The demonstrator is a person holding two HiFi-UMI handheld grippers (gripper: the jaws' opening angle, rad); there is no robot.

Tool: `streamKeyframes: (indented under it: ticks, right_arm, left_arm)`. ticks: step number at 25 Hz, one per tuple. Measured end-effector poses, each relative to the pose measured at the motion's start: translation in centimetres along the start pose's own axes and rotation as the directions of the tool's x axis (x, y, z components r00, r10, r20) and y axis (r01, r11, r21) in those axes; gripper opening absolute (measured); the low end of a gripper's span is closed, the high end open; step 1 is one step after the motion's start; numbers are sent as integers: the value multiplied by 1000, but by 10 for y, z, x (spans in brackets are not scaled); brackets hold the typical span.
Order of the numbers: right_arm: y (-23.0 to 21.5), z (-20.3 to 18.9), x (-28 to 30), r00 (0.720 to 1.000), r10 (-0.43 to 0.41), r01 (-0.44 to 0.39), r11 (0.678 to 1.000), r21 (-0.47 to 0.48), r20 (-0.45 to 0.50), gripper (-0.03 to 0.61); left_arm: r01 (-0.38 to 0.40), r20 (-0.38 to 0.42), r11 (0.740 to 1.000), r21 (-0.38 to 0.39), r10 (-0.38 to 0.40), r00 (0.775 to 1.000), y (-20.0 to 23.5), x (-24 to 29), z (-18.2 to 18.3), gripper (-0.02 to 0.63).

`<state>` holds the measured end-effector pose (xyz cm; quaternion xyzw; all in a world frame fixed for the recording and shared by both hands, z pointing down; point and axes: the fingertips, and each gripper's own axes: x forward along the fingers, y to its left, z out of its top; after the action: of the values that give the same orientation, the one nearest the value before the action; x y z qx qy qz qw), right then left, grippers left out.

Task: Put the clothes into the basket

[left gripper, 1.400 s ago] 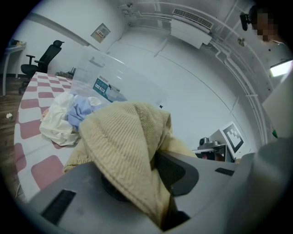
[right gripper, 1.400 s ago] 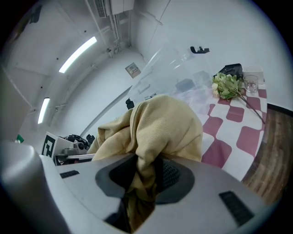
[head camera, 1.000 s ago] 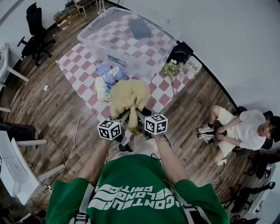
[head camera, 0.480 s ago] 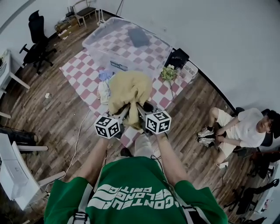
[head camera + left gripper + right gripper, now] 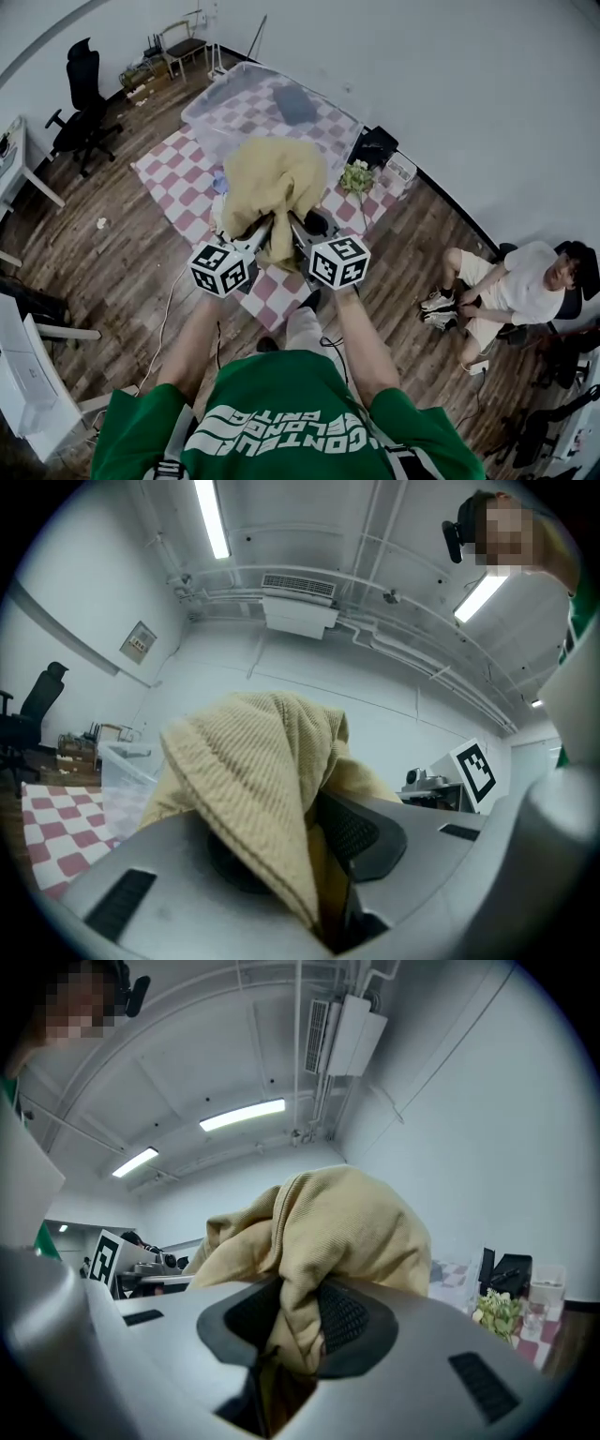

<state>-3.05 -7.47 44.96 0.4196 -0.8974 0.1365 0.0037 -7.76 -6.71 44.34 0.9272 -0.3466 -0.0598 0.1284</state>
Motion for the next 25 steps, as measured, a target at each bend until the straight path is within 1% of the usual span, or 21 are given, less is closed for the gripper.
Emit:
streamKeyframes:
  ticks: [5,14,20,25]
  right_arm:
    - [7,43,5,998,24,-21,998,-61,49,95]
    - [0,111,15,990,52,-36,991,-130,128,95]
    - [-15,154,27,985,68,-39,983,-178,159,95]
    - [-42,185,44,981,77,-41,979,-200,177,95]
  left_arm:
    - [3,67,999,40,-6,998,-2,5,41,84]
    - [20,144,993,117,-37,989,-3,29,106,84]
    - [22,185,989,149,-50,981,3,54,144,84]
    - [22,203,985,170,-56,978,16,89,168,84]
